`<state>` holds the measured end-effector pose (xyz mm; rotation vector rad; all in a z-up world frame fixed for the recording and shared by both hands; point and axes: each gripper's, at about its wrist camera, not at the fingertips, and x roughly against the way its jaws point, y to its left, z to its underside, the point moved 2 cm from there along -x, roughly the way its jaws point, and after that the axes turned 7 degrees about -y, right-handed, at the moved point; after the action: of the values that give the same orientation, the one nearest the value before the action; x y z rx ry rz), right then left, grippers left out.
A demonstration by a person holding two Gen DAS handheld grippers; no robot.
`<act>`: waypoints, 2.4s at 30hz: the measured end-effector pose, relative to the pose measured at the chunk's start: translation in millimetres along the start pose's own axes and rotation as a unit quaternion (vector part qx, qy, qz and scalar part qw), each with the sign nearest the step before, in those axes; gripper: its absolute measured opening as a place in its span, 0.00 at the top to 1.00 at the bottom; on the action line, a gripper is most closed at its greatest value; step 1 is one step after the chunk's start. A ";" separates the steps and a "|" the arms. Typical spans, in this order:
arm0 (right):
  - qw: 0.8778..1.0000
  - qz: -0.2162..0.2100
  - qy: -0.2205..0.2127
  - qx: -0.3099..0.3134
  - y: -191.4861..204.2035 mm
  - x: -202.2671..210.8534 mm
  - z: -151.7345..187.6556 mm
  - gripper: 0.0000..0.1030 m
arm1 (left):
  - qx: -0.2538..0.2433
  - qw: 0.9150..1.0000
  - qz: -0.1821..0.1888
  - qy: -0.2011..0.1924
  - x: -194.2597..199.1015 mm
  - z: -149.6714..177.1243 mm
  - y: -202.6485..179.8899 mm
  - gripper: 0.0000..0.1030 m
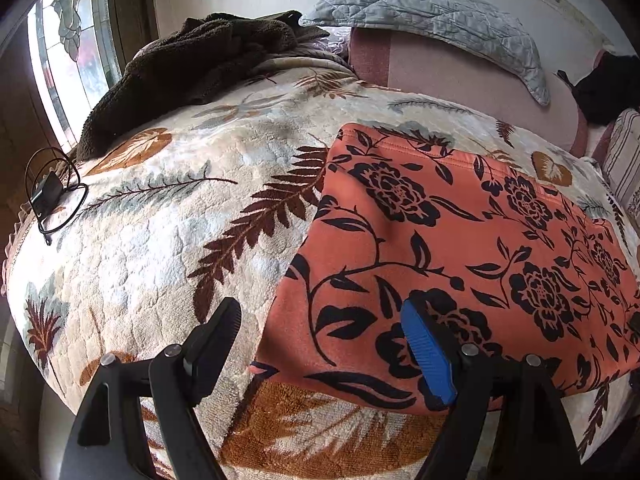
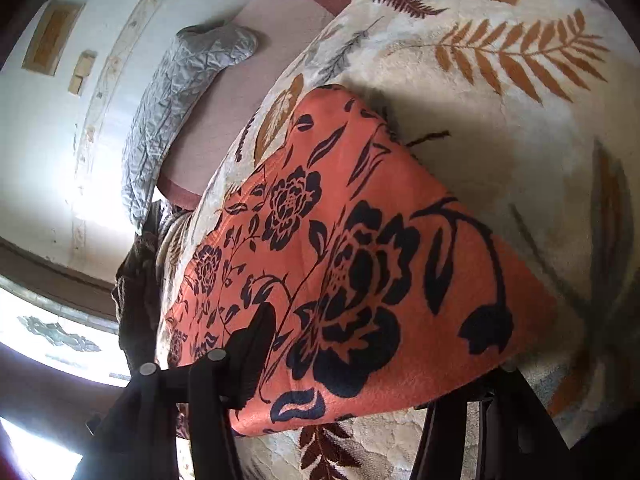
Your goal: Fold small clothes
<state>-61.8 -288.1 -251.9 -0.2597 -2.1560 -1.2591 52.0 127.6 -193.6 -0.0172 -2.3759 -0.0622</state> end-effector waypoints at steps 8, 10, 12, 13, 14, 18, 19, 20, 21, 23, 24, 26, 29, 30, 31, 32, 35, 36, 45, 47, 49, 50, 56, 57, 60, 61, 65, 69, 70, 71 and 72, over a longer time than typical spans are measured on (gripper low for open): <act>0.997 0.027 -0.021 0.071 27.6 11.3 3.1 0.77 | -0.004 1.000 -0.007 0.018 -9.9 5.1 1.3 0.20; 0.995 0.024 -0.033 0.095 47.3 19.7 0.7 0.78 | 0.007 1.000 -0.002 0.017 -6.9 2.5 5.8 0.20; 0.990 0.014 -0.043 0.130 75.9 28.4 0.1 0.78 | 0.021 1.000 -0.008 0.006 -1.0 -2.4 15.4 0.20; 0.988 0.007 -0.045 0.149 92.0 31.5 0.6 0.78 | 0.026 1.000 -0.015 -0.001 2.5 -5.4 21.4 0.20; 0.985 0.001 -0.045 0.167 109.2 33.3 2.3 0.78 | 0.033 0.999 -0.021 -0.008 5.4 -8.7 27.6 0.20; 0.975 -0.025 -0.032 0.219 172.9 26.9 17.2 0.78 | 0.062 0.997 -0.045 -0.027 16.1 -15.3 57.2 0.20; 0.973 -0.032 -0.027 0.227 186.3 22.7 22.6 0.78 | 0.068 0.996 -0.049 -0.028 18.0 -15.4 63.9 0.20; 0.972 -0.040 -0.020 0.233 199.5 16.8 28.1 0.78 | 0.074 0.995 -0.053 -0.031 20.0 -15.3 70.2 0.20; 0.971 -0.050 -0.012 0.235 211.2 10.4 34.1 0.78 | 0.079 0.995 -0.056 -0.033 21.7 -15.3 76.0 0.20; 0.970 -0.066 0.008 0.234 232.1 -4.1 47.9 0.78 | 0.087 0.994 -0.062 -0.038 25.7 -14.6 86.5 0.20; 0.969 -0.071 0.018 0.234 241.1 -13.3 56.2 0.78 | 0.090 0.993 -0.067 -0.040 27.4 -14.6 91.2 0.20; 0.967 -0.080 0.036 0.240 255.8 -29.6 74.9 0.78 | 0.097 0.991 -0.078 -0.043 30.7 -13.7 101.7 0.20; 0.962 -0.092 0.074 0.245 268.3 -56.4 106.7 0.78 | 0.115 0.989 -0.086 -0.042 32.9 -12.0 117.7 0.20; 0.960 -0.090 0.091 0.251 270.8 -66.6 118.2 0.78 | 0.121 0.988 -0.088 -0.042 32.4 -11.3 122.1 0.20; 0.957 -0.087 0.105 0.257 271.1 -75.8 129.7 0.78 | 0.126 0.987 -0.091 -0.042 33.6 -9.9 126.0 0.20; 0.955 -0.083 0.115 0.260 268.4 -84.9 137.8 0.77 | 0.130 0.986 -0.093 -0.042 33.6 -9.3 129.6 0.20; 0.954 -0.083 0.160 0.241 252.6 -101.6 158.2 0.69 | 0.144 0.985 -0.088 -0.042 32.6 -9.4 135.6 0.20; 0.954 -0.092 0.160 0.238 248.3 -101.1 160.8 0.67 | 0.148 0.984 -0.083 -0.045 33.3 -9.8 136.0 0.20; 0.938 -0.219 0.174 0.204 233.8 -60.0 136.9 0.26 | 0.126 0.984 0.006 -0.126 62.0 -25.7 103.0 0.20; 0.946 -0.216 0.150 0.190 218.2 -50.6 123.1 0.26 | 0.119 0.985 0.047 -0.116 58.4 -26.2 91.0 0.20; 0.955 -0.199 0.122 0.181 206.8 -44.9 107.7 0.27 | 0.122 0.984 0.084 -0.103 52.4 -25.6 81.3 0.20; 0.959 -0.189 0.110 0.180 201.0 -41.3 100.2 0.28 | 0.124 0.983 0.094 -0.102 50.6 -26.5 78.4 0.20; 0.979 -0.114 0.045 0.164 169.0 -28.7 63.2 0.31 | 0.143 0.968 0.191 -0.075 40.5 -30.6 55.4 0.19; 0.982 -0.096 0.038 0.158 162.3 -29.8 59.3 0.31 | 0.137 0.969 0.194 -0.070 37.7 -31.0 49.5 0.19; 0.986 -0.085 0.056 0.129 150.3 -40.4 52.3 0.30 | 0.123 0.971 0.194 -0.062 30.9 -31.8 36.2 0.20; 0.987 -0.078 0.060 0.125 147.7 -44.8 52.0 0.30 | 0.127 0.969 0.202 -0.060 28.8 -32.0 33.9 0.23; 0.987 -0.062 0.088 0.118 144.3 -73.7 62.0 0.30 | 0.131 0.966 0.218 -0.049 20.5 -33.1 29.1 0.75; 0.984 -0.065 0.119 0.114 146.9 -97.9 74.3 0.30 | 0.151 0.961 0.227 -0.048 16.4 -33.6 35.3 0.81; 0.983 -0.061 0.119 0.124 148.9 -100.0 77.4 0.32 | 0.152 0.960 0.229 -0.047 15.5 -33.4 36.7 0.82; 0.983 -0.059 0.115 0.134 150.7 -100.4 79.7 0.42 | 0.151 0.960 0.230 -0.046 15.2 -32.9 37.4 0.82; 0.982 -0.059 0.110 0.142 152.5 -99.8 80.5 0.53 | 0.150 0.960 0.232 -0.046 15.5 -32.4 37.7 0.83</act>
<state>53.2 -126.8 -230.8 0.1230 -2.1468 -0.9730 64.4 163.6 -158.0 -0.4364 -2.3878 0.5327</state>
